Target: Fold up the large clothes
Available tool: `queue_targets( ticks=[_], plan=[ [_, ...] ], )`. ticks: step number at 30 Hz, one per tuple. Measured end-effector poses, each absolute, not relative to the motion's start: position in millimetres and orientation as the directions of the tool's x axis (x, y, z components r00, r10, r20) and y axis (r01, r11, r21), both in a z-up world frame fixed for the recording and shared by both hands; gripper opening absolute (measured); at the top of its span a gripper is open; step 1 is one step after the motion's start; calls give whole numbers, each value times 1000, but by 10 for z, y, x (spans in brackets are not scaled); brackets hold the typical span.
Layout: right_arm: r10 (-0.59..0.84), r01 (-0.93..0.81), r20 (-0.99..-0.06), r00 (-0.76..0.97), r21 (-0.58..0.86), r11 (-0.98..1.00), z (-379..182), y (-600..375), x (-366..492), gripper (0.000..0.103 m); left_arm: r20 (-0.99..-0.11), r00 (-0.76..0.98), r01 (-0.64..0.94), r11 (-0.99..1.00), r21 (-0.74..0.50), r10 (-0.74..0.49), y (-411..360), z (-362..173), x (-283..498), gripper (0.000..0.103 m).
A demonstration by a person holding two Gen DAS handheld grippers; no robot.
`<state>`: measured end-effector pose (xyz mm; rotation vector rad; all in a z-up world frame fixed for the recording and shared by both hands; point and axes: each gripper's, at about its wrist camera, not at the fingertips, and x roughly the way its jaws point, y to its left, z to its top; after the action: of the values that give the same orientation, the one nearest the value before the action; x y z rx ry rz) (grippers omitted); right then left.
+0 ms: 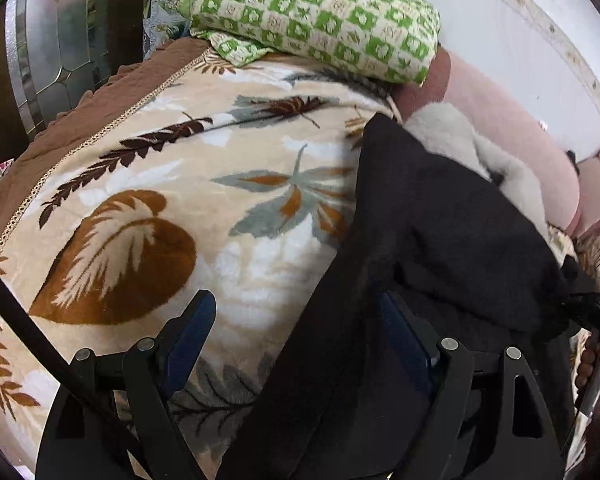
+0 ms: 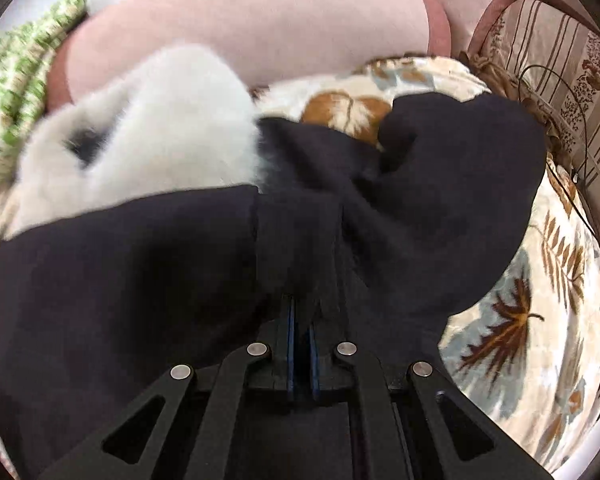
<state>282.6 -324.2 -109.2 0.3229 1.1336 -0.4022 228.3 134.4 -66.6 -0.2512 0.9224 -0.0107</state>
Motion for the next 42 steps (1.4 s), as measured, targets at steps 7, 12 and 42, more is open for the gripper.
queue_targets(
  ticks=[7,12,42],
  plan=[
    [-201,471,-889,410,18,882,-1348,-3179,2831,7,-788,605,-87,974,-211,-117,1271,-637,2317,83],
    [-205,463,-878,432,21,886,-1183,-3230,2747,21,-788,605,-58,980,-190,-117,1155,-638,2244,83],
    [-172,707,-715,678,569,420,-1442,-6673,2136,73,-791,612,109,991,75,-7,355,-1031,2200,95]
  ],
)
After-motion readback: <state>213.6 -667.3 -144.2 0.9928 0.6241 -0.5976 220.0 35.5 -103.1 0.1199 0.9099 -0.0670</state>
